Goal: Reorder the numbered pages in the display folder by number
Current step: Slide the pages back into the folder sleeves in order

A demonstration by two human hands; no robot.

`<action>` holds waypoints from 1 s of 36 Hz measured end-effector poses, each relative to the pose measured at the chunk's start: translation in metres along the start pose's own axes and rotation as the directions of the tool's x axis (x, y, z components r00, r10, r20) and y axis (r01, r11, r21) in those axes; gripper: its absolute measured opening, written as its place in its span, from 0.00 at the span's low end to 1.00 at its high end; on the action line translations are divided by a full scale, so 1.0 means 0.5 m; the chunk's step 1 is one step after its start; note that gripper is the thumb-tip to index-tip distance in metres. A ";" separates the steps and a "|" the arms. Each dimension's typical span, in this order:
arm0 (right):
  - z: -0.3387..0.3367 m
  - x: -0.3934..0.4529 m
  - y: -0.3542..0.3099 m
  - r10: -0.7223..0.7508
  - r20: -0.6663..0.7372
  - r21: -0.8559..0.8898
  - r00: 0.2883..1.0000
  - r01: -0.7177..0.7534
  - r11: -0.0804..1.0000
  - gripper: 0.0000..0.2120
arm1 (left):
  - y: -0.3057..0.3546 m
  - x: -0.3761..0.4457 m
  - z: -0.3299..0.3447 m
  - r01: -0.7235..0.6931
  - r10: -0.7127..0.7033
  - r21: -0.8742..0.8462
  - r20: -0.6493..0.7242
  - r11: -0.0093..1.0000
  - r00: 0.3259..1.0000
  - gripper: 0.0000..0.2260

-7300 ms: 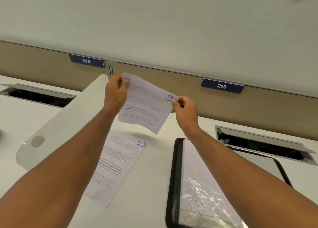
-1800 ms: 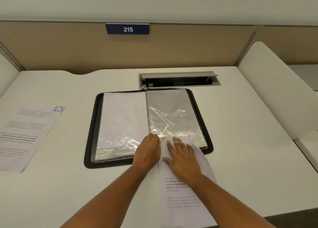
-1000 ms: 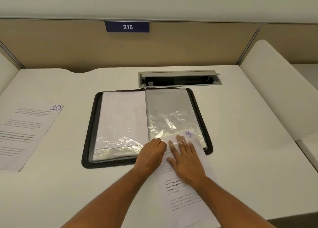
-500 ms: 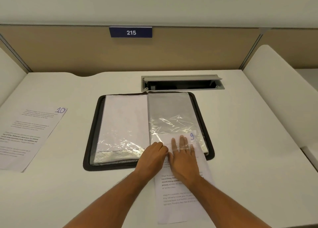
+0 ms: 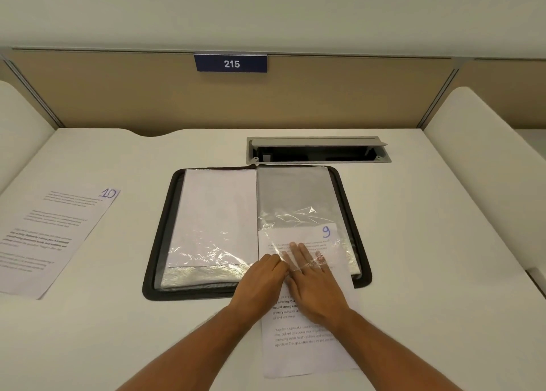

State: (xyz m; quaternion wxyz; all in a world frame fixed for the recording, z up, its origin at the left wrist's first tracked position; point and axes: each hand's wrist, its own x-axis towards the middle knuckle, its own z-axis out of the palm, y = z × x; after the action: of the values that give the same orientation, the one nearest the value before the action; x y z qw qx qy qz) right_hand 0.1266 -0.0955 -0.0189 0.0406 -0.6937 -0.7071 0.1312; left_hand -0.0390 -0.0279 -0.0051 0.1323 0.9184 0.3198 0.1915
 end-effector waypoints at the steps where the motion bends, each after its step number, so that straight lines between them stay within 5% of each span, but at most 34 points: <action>1: -0.003 0.004 0.001 0.000 0.004 0.004 1.000 0.000 1.000 0.29 | -0.002 -0.001 0.001 0.001 -0.001 0.004 0.004 1.000 1.000 0.08; 6: -0.014 0.025 0.012 -0.013 0.008 0.014 1.000 0.013 1.000 0.34 | -0.007 -0.001 0.008 0.010 -0.011 0.021 0.024 1.000 1.000 0.06; 26: 0.016 -0.027 -0.004 -0.048 -0.076 0.108 0.996 0.056 0.993 0.29 | 0.005 -0.009 0.004 0.040 -0.041 -0.029 -0.014 0.999 0.999 0.09; 36: 0.040 0.070 0.045 -0.067 -0.098 -0.047 0.993 0.062 0.997 0.31 | 0.004 -0.009 0.005 0.039 -0.039 -0.015 -0.017 0.999 0.999 0.07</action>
State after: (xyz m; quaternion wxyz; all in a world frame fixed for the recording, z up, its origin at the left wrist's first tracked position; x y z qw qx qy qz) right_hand 0.1425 -0.0632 -0.0479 0.0647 -0.6769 -0.7289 0.0792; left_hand -0.0402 -0.0324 -0.0076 0.1401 0.9093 0.3373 0.1992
